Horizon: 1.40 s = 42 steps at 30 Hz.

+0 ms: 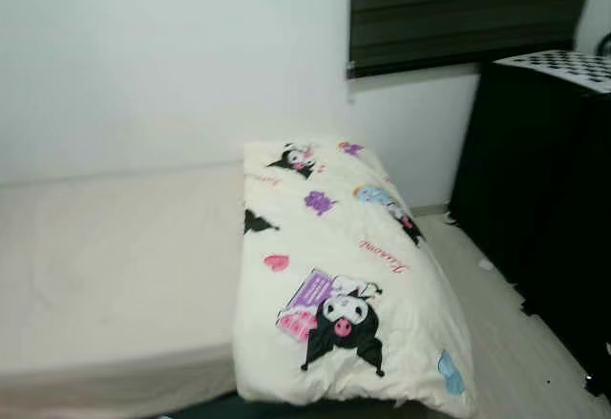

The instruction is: Clean up the room

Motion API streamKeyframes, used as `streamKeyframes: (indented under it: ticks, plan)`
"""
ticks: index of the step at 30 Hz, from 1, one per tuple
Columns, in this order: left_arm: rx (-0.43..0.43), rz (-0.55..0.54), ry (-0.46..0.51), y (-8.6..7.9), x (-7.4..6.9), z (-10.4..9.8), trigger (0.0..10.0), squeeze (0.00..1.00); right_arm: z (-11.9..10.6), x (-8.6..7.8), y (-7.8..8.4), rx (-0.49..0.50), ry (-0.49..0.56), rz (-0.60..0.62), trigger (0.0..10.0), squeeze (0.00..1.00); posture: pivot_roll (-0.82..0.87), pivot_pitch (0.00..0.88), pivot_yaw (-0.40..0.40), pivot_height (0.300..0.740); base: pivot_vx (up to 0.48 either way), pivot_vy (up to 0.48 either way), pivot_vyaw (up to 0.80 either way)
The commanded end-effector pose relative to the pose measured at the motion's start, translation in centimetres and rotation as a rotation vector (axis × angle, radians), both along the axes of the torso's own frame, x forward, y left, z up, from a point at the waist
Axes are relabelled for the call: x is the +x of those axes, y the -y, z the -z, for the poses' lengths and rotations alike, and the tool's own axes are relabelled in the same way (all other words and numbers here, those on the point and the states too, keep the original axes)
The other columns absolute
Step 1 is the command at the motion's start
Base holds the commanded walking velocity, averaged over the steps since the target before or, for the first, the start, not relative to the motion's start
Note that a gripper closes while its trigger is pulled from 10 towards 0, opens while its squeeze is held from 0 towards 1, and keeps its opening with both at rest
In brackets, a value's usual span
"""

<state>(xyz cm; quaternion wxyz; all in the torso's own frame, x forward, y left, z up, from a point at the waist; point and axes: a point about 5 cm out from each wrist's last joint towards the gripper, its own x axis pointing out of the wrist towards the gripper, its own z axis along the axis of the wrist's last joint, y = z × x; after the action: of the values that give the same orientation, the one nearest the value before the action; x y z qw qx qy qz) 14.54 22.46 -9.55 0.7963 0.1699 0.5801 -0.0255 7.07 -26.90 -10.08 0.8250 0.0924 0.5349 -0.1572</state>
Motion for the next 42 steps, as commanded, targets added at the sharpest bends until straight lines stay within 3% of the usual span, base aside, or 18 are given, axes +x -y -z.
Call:
streamKeyframes:
  ticks: [1,10,22,31,42]
  plan:
    - [0.005,0.01,-0.024,-0.3,-0.7,0.2,10.0,0.0,-0.2,0.7,0.3,-0.012,0.02,-0.013,10.0,0.0,-0.05,0.0,0.039,0.74,0.0,0.0,0.72]
    - [-0.003,0.03,-0.032,0.6,-1.1,0.5,10.0,0.0,-0.1,-0.3,0.2,-0.005,0.003,-0.017,10.0,0.0,-0.05,0.0,0.041,0.74,0.0,0.0,0.72]
    - [-0.02,0.034,-0.04,1.8,-1.3,0.8,10.0,0.0,0.3,-0.4,-0.8,0.015,-0.001,-0.032,10.0,0.0,-0.04,0.0,0.042,0.74,0.0,0.0,0.72]
    - [-0.023,0.012,-0.043,1.7,-1.4,0.8,10.0,0.0,0.5,-0.2,-1.6,0.029,0.003,-0.045,10.0,0.0,-0.04,0.0,0.046,0.74,0.0,0.0,0.72]
    - [-0.028,0.007,-0.038,1.4,-1.3,0.8,10.0,0.0,0.6,-1.2,-1.6,0.05,-0.002,-0.069,10.0,0.0,-0.04,0.0,0.051,0.74,0.0,0.0,0.72]
